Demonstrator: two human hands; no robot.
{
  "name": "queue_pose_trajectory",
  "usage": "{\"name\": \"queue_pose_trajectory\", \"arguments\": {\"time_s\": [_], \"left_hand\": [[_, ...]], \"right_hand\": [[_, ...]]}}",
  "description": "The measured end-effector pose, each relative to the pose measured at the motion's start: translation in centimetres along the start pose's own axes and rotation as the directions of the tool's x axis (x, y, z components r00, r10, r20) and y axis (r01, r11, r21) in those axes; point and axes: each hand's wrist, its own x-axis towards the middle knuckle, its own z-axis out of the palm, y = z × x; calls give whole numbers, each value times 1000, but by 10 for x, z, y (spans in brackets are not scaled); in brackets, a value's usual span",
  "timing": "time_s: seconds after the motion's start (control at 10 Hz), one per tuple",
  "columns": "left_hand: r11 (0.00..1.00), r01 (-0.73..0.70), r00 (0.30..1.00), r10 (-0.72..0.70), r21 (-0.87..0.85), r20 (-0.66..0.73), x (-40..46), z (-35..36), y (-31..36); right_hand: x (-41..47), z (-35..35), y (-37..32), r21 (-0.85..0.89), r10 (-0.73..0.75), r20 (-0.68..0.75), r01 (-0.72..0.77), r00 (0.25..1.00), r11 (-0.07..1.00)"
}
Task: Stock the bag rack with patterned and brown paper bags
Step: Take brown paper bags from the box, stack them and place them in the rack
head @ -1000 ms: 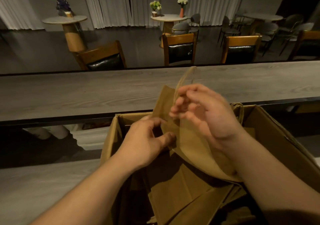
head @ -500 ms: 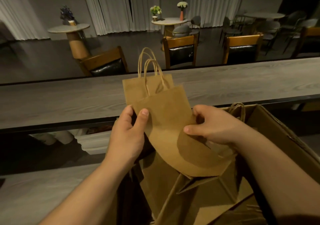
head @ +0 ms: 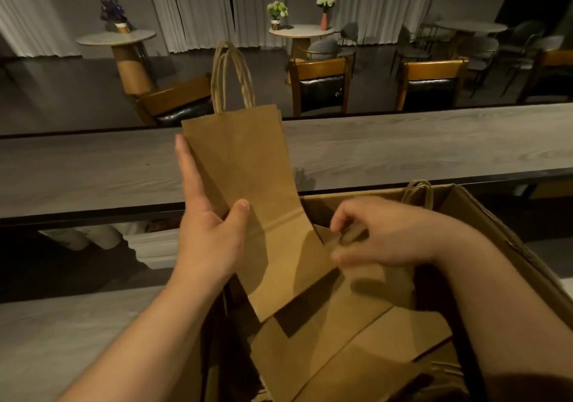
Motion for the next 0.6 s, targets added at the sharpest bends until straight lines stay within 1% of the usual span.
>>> {"name": "queue_pose_trajectory", "arguments": {"time_s": [0.1, 0.2, 0.3, 0.4, 0.5, 0.6], "left_hand": [[997, -23, 1000, 22, 74, 9, -2, 2, 1], [996, -27, 1000, 27, 82, 9, -2, 2, 0], [997, 6, 1000, -6, 83, -3, -2, 2, -1], [996, 21, 1000, -22, 82, 11, -1, 2, -2], [996, 19, 999, -22, 84, 36, -1, 1, -2], [996, 33, 997, -40, 86, 72, -1, 1, -4]], "right_hand": [[3, 14, -3, -183, 40, 251, 7, 967, 983], [14, 33, -6, -375, 57, 212, 27, 976, 927], [23, 42, -8, -580, 35, 149, 59, 988, 812], [27, 48, -10, -628, 62, 214, 89, 975, 773], [30, 58, -14, -565, 120, 294, 71, 948, 822], [32, 60, -14, -498, 185, 361, 21, 914, 867]]}}
